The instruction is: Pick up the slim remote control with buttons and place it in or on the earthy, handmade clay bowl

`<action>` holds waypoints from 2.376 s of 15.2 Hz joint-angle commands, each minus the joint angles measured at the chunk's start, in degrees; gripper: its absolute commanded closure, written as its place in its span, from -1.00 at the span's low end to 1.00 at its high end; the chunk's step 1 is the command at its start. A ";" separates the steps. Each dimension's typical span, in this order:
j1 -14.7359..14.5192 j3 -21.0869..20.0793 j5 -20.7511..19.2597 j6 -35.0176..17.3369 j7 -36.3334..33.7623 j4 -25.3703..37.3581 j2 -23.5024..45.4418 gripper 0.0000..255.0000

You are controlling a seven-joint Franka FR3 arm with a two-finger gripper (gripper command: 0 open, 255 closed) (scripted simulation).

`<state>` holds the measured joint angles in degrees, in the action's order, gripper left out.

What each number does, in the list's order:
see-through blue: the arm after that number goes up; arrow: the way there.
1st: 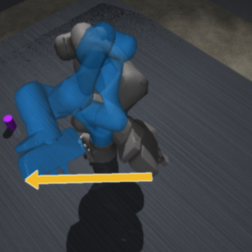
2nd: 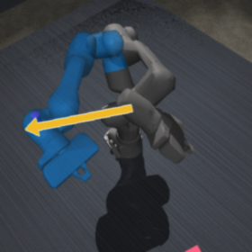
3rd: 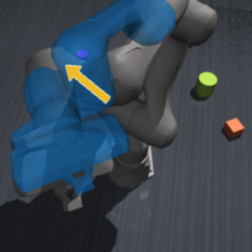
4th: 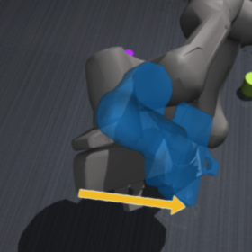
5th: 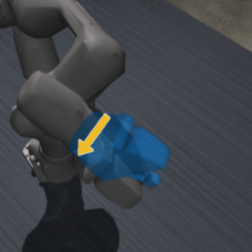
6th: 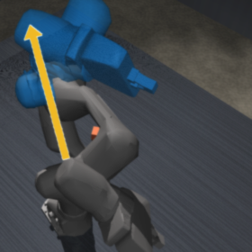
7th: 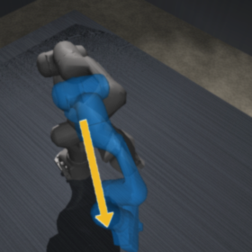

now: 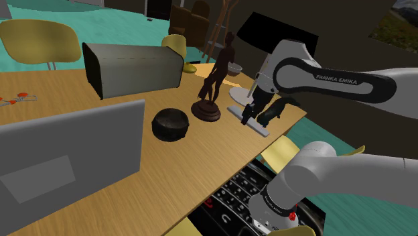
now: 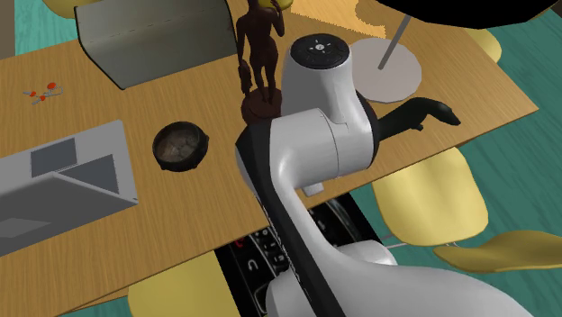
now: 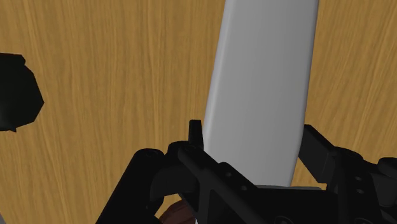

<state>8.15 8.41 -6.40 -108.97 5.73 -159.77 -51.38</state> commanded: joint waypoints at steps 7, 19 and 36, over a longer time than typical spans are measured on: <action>-0.29 -0.63 0.64 6.59 0.09 5.92 -0.67 1.00; -6.47 -10.83 8.43 2.98 -11.02 14.62 11.71 1.00; -11.09 -24.84 10.03 -2.00 -29.18 38.57 40.15 1.00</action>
<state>-2.88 -16.16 3.81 -110.60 -22.99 -121.80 -12.17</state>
